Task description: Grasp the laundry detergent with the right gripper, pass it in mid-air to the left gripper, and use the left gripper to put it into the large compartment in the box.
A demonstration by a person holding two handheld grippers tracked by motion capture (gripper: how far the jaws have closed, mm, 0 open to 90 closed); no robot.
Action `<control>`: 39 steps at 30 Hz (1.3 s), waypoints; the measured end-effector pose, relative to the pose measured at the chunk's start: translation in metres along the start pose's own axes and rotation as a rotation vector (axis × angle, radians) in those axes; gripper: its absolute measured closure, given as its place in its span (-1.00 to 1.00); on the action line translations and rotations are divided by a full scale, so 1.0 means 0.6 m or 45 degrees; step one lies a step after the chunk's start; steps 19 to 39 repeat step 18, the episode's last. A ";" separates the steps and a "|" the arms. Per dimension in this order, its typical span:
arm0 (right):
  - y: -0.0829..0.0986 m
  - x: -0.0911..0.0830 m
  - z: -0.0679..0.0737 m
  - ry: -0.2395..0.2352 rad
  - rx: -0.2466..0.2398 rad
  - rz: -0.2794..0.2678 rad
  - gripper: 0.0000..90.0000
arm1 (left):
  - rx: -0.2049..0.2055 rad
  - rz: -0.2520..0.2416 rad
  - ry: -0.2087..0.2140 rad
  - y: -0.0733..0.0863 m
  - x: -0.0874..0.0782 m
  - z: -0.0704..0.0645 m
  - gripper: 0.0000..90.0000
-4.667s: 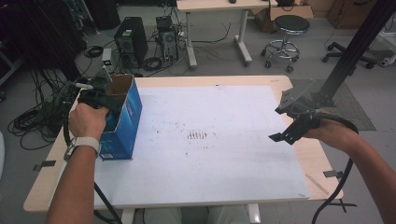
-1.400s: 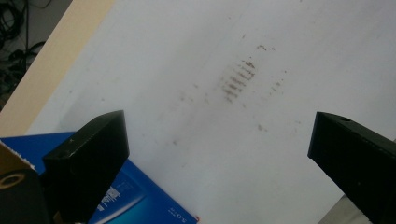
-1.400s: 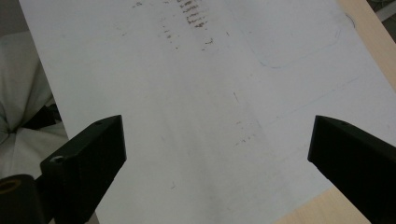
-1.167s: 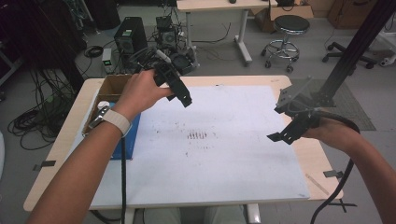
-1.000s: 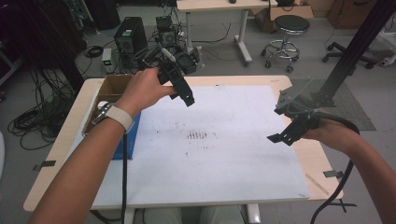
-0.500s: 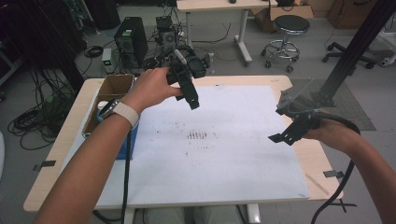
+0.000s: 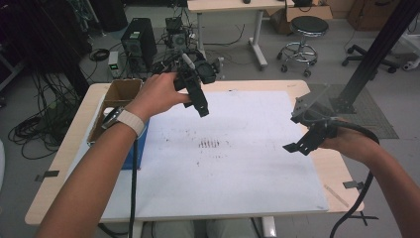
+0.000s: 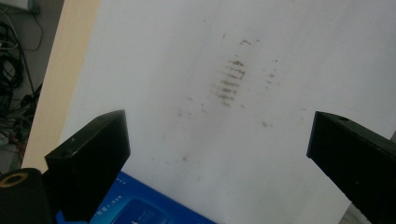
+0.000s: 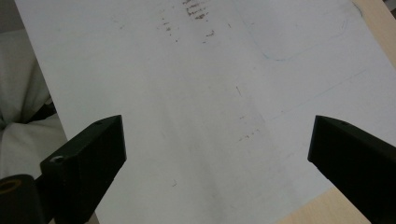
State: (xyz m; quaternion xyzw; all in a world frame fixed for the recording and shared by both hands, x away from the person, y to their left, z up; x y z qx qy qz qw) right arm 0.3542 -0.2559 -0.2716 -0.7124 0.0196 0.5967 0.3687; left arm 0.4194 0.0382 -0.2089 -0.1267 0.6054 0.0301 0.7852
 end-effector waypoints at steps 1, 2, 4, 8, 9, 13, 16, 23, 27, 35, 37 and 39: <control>-0.001 0.000 0.001 -0.001 -0.005 0.001 -0.91 | -0.001 0.003 0.002 0.000 0.000 0.001 -0.86; -0.002 0.000 0.001 0.000 -0.006 0.001 -0.91 | -0.005 0.004 0.004 0.000 0.001 0.002 -0.86; -0.003 0.000 0.001 -0.001 -0.008 0.001 -0.91 | -0.011 0.003 0.006 0.001 0.001 0.003 -0.86; -0.002 0.002 0.001 -0.005 -0.004 0.000 -0.91 | -0.022 0.014 0.003 0.002 0.002 0.005 -0.85; -0.002 0.003 0.001 -0.009 -0.005 0.000 -0.91 | -0.028 0.011 0.002 0.002 0.003 0.006 -0.86; 0.003 0.008 0.000 -0.012 0.006 0.007 -0.91 | -0.035 0.010 0.008 0.003 0.002 0.008 -0.86; 0.006 0.010 0.000 -0.013 0.005 0.011 -0.91 | -0.031 0.012 0.013 0.005 0.002 0.010 -0.86; 0.006 0.010 -0.001 -0.014 0.015 0.009 -0.91 | -0.037 0.017 0.014 0.006 0.002 0.011 -0.86; 0.006 0.010 -0.001 -0.014 0.015 0.009 -0.91 | -0.037 0.017 0.014 0.006 0.002 0.011 -0.86; 0.006 0.010 -0.001 -0.014 0.015 0.009 -0.91 | -0.037 0.017 0.014 0.006 0.002 0.011 -0.86; 0.006 0.010 -0.001 -0.014 0.015 0.009 -0.91 | -0.037 0.017 0.014 0.006 0.002 0.011 -0.86; 0.006 0.010 -0.001 -0.014 0.015 0.009 -0.91 | -0.037 0.017 0.014 0.006 0.002 0.011 -0.86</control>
Point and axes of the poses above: each handheld gripper's, and its own axes: x roughly forward along the jaws, y roughly out of its underside, z roughly to its left, the point moved 2 cm from there along x, roughly forward along the jaws, and after that the axes turned 11 degrees about x, right-handed, at the moved point
